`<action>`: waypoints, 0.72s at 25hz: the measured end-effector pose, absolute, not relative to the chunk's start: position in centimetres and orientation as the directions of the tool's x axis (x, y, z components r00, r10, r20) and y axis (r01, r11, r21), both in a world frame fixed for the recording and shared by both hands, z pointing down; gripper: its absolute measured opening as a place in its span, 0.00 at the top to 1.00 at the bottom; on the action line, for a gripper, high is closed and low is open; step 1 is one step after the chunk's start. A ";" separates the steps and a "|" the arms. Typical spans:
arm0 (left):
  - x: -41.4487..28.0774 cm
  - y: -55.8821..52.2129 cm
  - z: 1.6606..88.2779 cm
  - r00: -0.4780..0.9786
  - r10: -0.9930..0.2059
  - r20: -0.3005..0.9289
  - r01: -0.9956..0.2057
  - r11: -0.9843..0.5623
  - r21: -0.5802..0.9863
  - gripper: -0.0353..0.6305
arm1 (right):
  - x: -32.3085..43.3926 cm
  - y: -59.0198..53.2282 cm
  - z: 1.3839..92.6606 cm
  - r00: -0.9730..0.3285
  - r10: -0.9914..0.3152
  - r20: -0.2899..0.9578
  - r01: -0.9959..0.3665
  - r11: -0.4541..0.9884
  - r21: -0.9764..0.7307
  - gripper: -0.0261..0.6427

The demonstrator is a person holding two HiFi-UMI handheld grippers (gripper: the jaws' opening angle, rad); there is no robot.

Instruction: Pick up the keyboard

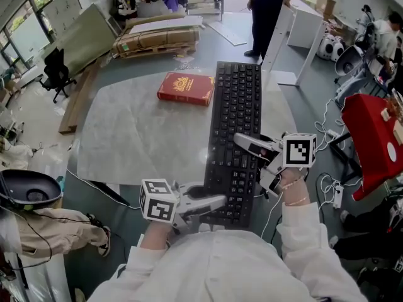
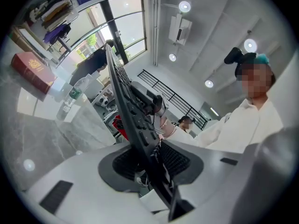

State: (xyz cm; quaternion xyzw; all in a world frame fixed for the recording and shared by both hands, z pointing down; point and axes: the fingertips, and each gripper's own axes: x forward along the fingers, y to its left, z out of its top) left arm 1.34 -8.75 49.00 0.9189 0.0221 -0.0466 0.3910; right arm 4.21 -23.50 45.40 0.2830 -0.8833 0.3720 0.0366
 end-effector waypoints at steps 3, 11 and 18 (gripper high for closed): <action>1.2 -8.5 48.7 0.996 0.003 -0.086 0.063 -0.708 0.704 0.75 | 3.7 -23.1 44.6 -0.850 -0.467 0.242 -0.504 0.590 -0.631 0.67; 0.6 -7.6 48.9 0.998 0.001 -0.068 0.047 -0.719 0.693 0.75 | 3.1 -22.2 44.6 -0.852 -0.477 0.215 -0.499 0.616 -0.610 0.67; 0.5 -8.0 49.4 0.997 -0.006 -0.071 0.045 -0.716 0.697 0.75 | 3.0 -22.6 44.8 -0.850 -0.482 0.212 -0.500 0.612 -0.612 0.67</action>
